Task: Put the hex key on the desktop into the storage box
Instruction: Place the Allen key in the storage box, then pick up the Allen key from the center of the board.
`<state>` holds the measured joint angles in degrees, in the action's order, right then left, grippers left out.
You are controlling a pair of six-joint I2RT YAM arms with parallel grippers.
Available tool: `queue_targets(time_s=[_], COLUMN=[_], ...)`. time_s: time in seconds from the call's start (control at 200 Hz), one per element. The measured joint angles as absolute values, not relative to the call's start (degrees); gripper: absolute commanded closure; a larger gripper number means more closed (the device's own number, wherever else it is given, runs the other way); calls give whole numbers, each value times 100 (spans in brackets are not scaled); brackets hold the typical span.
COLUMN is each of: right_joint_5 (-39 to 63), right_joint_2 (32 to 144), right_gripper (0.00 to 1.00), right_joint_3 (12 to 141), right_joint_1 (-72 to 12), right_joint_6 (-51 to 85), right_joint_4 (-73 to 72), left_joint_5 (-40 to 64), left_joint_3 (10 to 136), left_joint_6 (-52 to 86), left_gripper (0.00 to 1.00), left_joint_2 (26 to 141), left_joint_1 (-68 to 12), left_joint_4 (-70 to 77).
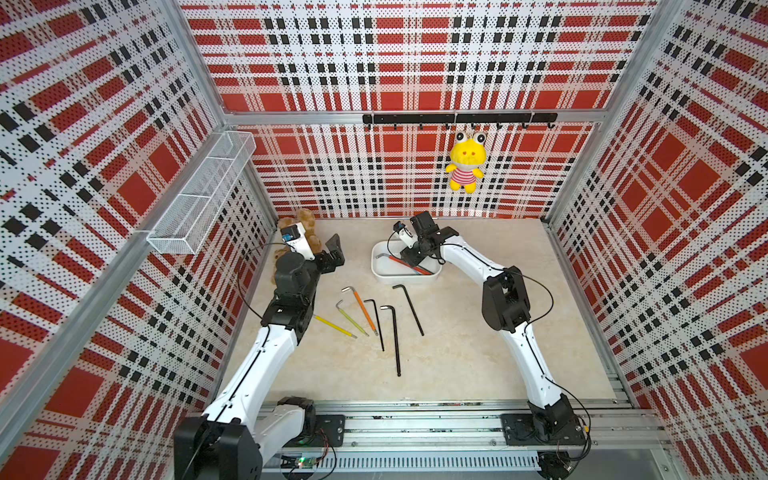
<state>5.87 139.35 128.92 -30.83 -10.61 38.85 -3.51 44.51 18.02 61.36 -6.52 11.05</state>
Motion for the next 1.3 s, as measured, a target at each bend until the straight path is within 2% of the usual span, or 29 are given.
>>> queue_targets(time_s=[0.296,0.546,0.802,1.072,1.298], right_joint_5=[-23,-395,-342,-165,-113], right_joint_2=[12101,11196,11268,11885,12519], right_gripper=[35,35,36,36,40], right_joint_3=[12372,10995,9730,9931,10359], right_joint_1=[-3146,-3347,-3830,-4195,-4274], right_joint_6=[-272,805,1662,1999,2110], right_joint_4=[3769,4652,5426,5446,5439], left_joint_5=[-392,-388,-364,-368,-368], left_joint_3=[4451,4451,4451,4451,4451], left_joint_6=[1802,1802,1811,1811,1811], left_gripper=[1,1,1,1,1], left_joint_2=[6134,6134,6134,6075,6034], left_joint_1=[-652,-652,-657,-659,-663], left_joint_4=[1103,1103,1103,1059,1052])
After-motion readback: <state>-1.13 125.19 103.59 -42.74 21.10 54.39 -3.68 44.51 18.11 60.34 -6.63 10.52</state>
